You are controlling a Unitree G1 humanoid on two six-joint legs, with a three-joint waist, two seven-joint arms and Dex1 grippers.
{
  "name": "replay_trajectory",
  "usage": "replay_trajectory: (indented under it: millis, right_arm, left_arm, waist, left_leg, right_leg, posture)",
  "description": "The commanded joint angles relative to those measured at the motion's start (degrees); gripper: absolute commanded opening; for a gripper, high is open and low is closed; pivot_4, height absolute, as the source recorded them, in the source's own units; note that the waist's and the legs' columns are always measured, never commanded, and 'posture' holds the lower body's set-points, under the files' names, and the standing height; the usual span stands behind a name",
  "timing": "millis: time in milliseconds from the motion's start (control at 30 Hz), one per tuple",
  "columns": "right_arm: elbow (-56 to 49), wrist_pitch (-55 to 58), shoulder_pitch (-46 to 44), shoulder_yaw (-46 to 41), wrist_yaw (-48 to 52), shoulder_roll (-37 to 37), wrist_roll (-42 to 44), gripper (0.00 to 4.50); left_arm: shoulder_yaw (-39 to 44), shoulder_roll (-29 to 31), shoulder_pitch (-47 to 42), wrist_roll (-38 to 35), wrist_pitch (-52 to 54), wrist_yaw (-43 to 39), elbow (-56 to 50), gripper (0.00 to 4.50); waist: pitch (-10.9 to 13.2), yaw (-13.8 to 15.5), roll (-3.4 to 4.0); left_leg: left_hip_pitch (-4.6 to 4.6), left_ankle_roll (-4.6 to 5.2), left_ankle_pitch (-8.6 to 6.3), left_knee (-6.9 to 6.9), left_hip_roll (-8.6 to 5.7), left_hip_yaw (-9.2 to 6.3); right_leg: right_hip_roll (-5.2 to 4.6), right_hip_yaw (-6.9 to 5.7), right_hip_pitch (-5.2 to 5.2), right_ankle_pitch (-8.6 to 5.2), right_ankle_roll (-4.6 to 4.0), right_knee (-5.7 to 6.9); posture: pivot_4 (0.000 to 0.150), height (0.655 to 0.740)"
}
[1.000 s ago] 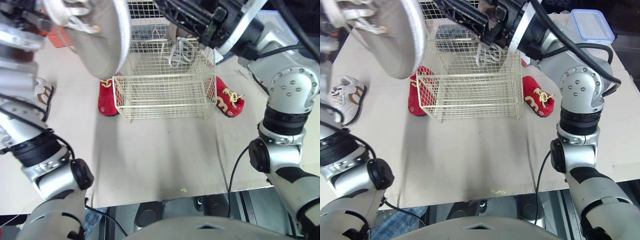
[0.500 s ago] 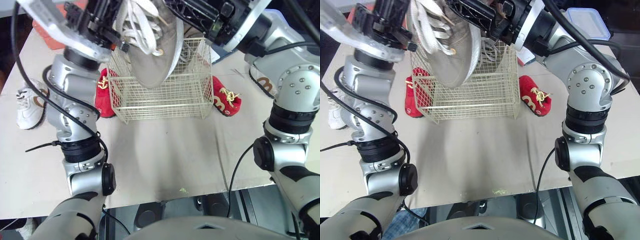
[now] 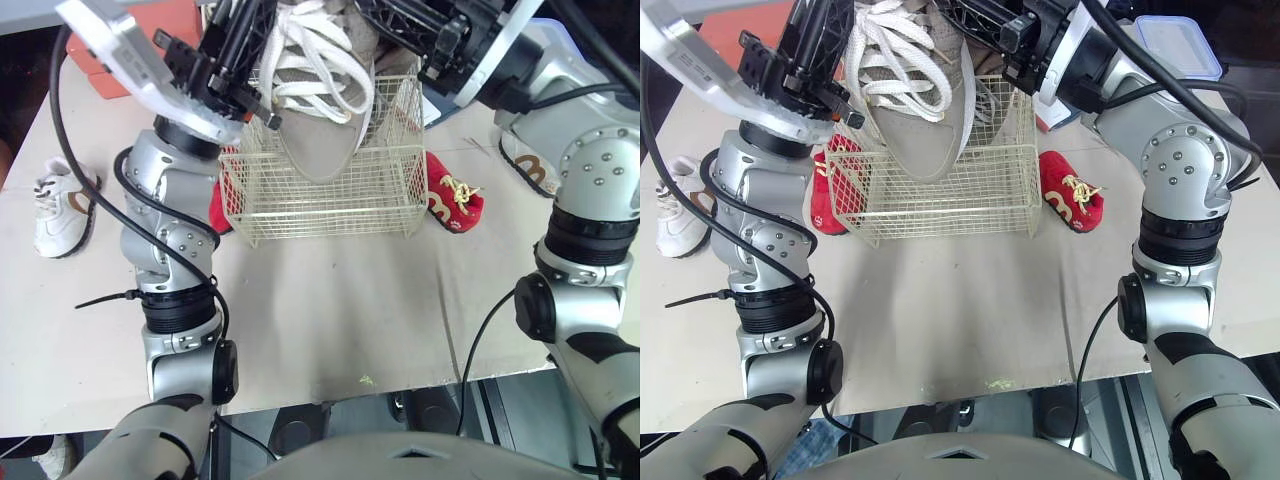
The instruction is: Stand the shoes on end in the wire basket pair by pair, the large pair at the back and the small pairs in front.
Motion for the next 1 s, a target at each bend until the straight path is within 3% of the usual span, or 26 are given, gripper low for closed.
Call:
replay_trajectory:
  millis: [33,100,133,400,500,667,1000]
  right_arm:
    - [-1.7,-3.7,-1.9,0.4,2.7,-0.2,-1.0,0.09]
    - [-2.0,-4.4,-2.5,0.5,3.4,-0.3,-1.7,0.09]
    - [-2.2,-4.5,-2.7,0.5,3.5,-0.2,-1.8,0.09]
    - [-3.5,-6.2,-4.0,0.7,5.4,-0.6,-3.0,0.09]
    - [-4.4,-5.9,-4.0,0.8,5.5,-0.6,-3.2,0.09]
    - [2.2,-16.7,5.1,1.0,15.9,-2.8,-8.5,0.09]
    - [2.4,-17.7,4.2,0.7,17.1,-1.9,-7.6,0.09]
  left_arm:
    - [-0.3,2.1,0.4,-3.7,3.8,-1.6,-4.0,0.18]
    - [0.4,4.0,1.0,-6.7,6.8,-2.9,-4.7,0.18]
    - [0.5,5.2,1.4,-8.6,8.5,-4.2,-5.2,0.98]
    - [5.8,17.0,0.5,-20.3,19.4,-11.4,-5.2,4.38]
    - [9.1,21.2,0.1,-23.9,21.7,-14.5,-3.5,4.38]
    - [12.8,25.0,0.0,-23.8,21.9,-16.8,0.3,4.38]
    - [9.6,22.7,-0.8,-17.5,18.8,-16.4,2.2,4.38]
  waist:
    - [0.0,0.0,0.00]
    - [0.0,-0.1,0.00]
    - [0.0,-0.1,0.00]
    - [0.0,0.5,0.05]
    - [0.1,0.5,0.11]
    - [0.1,1.0,0.16]
    - [0.1,0.9,0.20]
  left_leg:
    - [0.00,0.00,0.00,0.00,0.00,0.00]
    - [0.00,0.00,0.00,0.00,0.00,0.00]
    - [0.01,0.00,0.00,0.00,0.00,0.00]
    - [0.01,0.00,0.00,-0.02,0.00,-0.05]
    - [0.00,0.00,0.00,-0.03,0.01,-0.06]
    - [0.05,0.01,0.00,-0.05,-0.02,-0.10]
    - [0.07,0.00,0.00,-0.01,-0.02,-0.12]
  right_leg:
    - [0.00,0.01,0.00,0.00,0.00,0.00]
    - [0.00,0.01,0.00,0.00,0.00,0.00]
    - [0.01,0.01,0.00,0.00,0.00,0.00]
    - [0.04,-0.03,0.00,0.00,0.00,-0.01]
    - [0.05,-0.02,-0.01,0.00,0.00,-0.01]
    - [0.12,-0.14,0.11,0.00,0.00,-0.09]
    - [0.02,-0.07,0.10,0.02,0.03,-0.03]
  posture:
    - [0.150,0.7400]
    - [0.150,0.7400]
    - [0.150,0.7400]
    - [0.150,0.7400]
    - [0.150,0.7400]
    - [0.150,0.7400]
    - [0.150,0.7400]
